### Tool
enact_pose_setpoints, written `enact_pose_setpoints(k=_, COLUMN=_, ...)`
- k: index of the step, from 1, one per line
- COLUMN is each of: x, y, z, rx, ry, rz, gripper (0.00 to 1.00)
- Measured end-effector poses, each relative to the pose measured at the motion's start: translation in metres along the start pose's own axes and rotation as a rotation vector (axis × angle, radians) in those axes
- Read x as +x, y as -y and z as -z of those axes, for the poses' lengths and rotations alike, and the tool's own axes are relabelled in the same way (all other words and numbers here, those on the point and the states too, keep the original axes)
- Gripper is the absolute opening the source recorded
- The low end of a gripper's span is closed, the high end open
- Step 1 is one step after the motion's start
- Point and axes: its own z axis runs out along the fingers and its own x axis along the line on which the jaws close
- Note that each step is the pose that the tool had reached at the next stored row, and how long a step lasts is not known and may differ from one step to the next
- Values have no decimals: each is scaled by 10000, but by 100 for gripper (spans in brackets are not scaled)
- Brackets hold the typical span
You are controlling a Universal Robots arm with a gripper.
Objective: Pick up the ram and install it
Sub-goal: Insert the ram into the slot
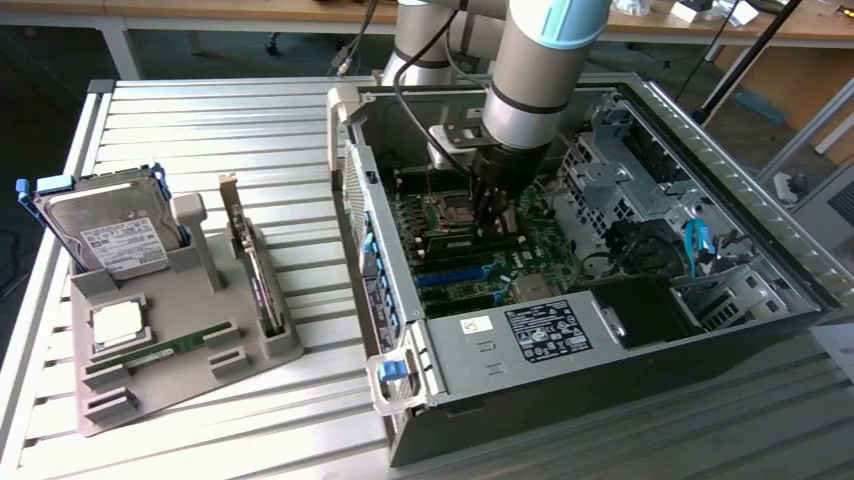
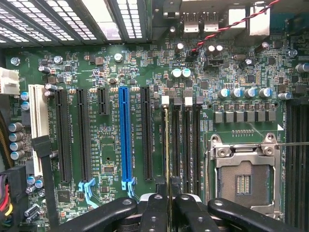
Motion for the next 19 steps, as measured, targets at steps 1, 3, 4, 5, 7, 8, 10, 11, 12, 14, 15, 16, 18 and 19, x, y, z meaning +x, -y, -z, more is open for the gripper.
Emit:
enact_pose_setpoints(k=1, x=0, y=0, z=0, rx=0, ry=0, rz=-17, gripper=13)
enact_pose_setpoints(k=3, x=0, y=0, z=0, rx=0, ry=-2, rz=-61, gripper=13)
enact_pose_setpoints(k=4, x=0, y=0, z=0, rx=0, ry=-2, rz=-61, gripper=13)
enact_pose_setpoints(k=5, x=0, y=0, z=0, rx=0, ry=-3, rz=-62, gripper=13)
enact_pose_setpoints(k=7, x=0, y=0, z=0, rx=0, ry=-2, rz=-63, gripper=13)
enact_pose_setpoints(k=8, x=0, y=0, z=0, rx=0, ry=-3, rz=-63, gripper=13)
enact_pose_setpoints(k=10, x=0, y=0, z=-2, rx=-1, ry=-4, rz=-65, gripper=13)
enact_pose_setpoints(k=11, x=0, y=0, z=-3, rx=-1, ry=-4, rz=-66, gripper=13)
enact_pose_setpoints(k=12, x=0, y=-1, z=-5, rx=0, ry=-4, rz=-69, gripper=13)
enact_pose_setpoints(k=14, x=0, y=-1, z=-12, rx=1, ry=-2, rz=-77, gripper=13)
enact_pose_setpoints(k=15, x=1, y=-1, z=-17, rx=-1, ry=-5, rz=-83, gripper=13)
enact_pose_setpoints(k=16, x=1, y=-1, z=-17, rx=-2, ry=-7, rz=-84, gripper=13)
enact_pose_setpoints(k=18, x=0, y=-1, z=-19, rx=0, ry=-4, rz=-85, gripper=13)
enact_pose_setpoints(k=19, x=0, y=-1, z=-19, rx=0, ry=-2, rz=-84, gripper=13)
